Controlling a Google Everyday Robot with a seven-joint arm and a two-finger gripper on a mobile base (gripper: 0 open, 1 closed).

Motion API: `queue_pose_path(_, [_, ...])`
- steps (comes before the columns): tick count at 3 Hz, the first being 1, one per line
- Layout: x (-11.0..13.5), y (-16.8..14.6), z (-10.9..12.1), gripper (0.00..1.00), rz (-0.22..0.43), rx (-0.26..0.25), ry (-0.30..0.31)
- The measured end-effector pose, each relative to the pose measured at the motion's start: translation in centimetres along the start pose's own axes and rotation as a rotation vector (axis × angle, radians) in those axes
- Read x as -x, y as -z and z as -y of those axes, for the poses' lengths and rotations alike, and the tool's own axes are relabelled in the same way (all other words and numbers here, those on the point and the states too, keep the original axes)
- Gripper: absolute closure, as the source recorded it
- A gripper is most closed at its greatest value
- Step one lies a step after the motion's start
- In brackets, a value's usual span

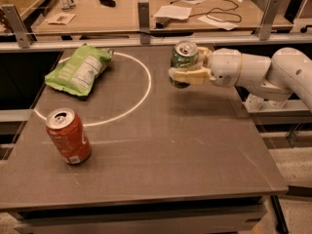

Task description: Knock green can over

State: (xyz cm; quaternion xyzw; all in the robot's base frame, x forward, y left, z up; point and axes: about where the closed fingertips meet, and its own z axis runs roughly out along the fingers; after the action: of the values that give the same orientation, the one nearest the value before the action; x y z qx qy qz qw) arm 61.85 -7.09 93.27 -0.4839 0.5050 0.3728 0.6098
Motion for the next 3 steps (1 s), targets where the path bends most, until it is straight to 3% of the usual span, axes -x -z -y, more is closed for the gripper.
queue_pose_path(1, [2.06, 1.12, 0.11, 1.0, 0.102, -0.032, 0.168])
queue_pose_path(2, [2.56, 0.54, -0.17, 1.0, 0.113, -0.028, 0.261])
queue_pose_path(3, [2.51, 0.53, -0.15, 1.0, 0.109, -0.028, 0.259])
